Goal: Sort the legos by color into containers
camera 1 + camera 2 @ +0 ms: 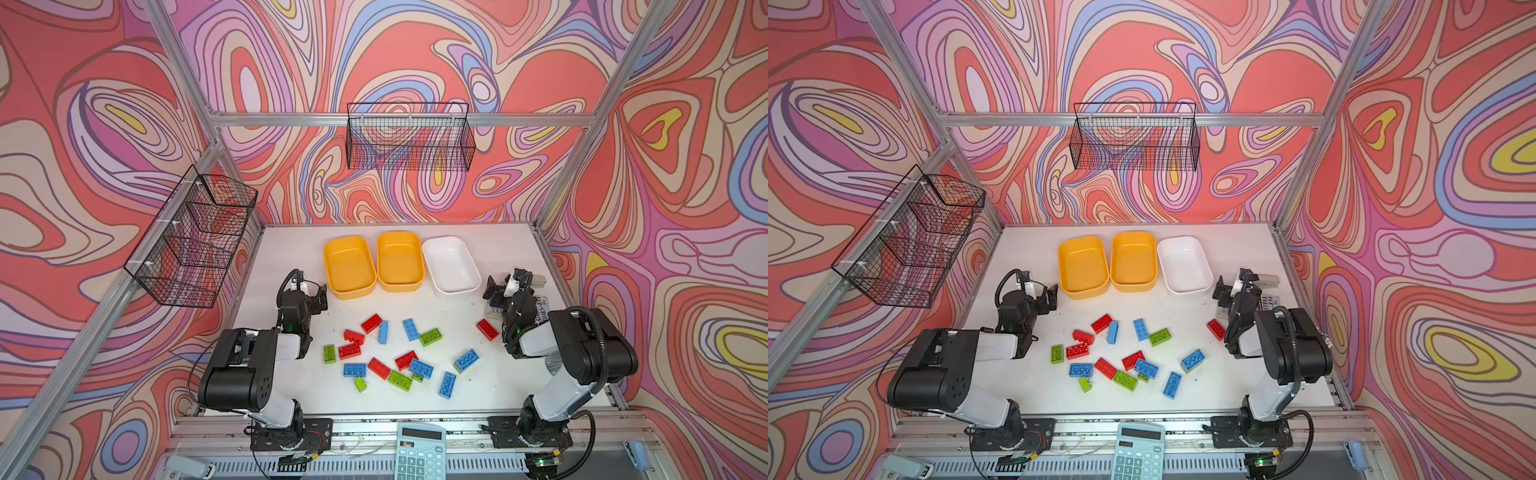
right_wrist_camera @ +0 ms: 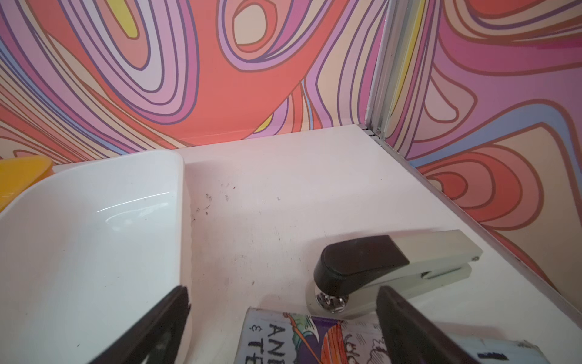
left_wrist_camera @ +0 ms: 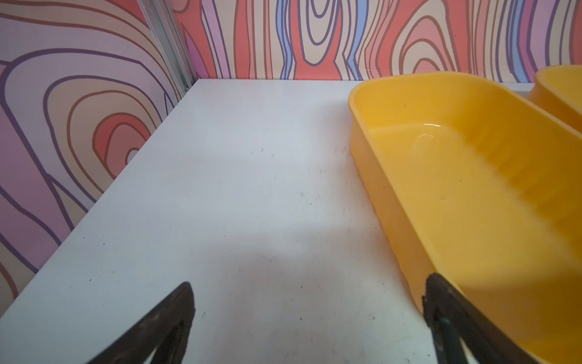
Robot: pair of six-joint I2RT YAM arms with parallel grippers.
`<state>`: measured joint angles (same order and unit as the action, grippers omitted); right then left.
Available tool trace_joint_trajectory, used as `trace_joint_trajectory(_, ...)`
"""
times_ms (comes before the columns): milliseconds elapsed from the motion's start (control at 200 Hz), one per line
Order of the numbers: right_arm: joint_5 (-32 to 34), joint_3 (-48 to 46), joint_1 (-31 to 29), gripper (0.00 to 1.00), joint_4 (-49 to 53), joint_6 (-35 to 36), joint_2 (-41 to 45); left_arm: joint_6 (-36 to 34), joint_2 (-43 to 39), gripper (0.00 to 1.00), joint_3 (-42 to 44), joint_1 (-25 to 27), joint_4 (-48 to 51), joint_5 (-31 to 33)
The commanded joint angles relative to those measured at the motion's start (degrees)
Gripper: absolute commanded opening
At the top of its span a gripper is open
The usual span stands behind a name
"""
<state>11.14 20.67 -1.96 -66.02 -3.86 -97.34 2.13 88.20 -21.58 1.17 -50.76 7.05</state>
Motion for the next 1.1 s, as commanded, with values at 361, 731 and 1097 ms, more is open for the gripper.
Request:
trace_joint_trajectory(361, 0.6, 0.6, -0.4, 0.98, -0.7, 0.9, -0.3, -0.5, 0.0, 1.00, 0.1, 0.1, -0.6, -0.5)
trace_joint_trajectory(731, 0.6, 0.8, -0.4, 0.98, -0.2, 0.9, -0.5, -0.5, 0.1, 1.00, 0.0, 0.1, -0.3, -0.7)
trace_joint_trajectory(1097, 1.0, 1.0, -0.5, 0.98, 0.1, 0.9, -0.4, -0.6, 0.0, 1.00, 0.1, 0.1, -0.4, -0.8)
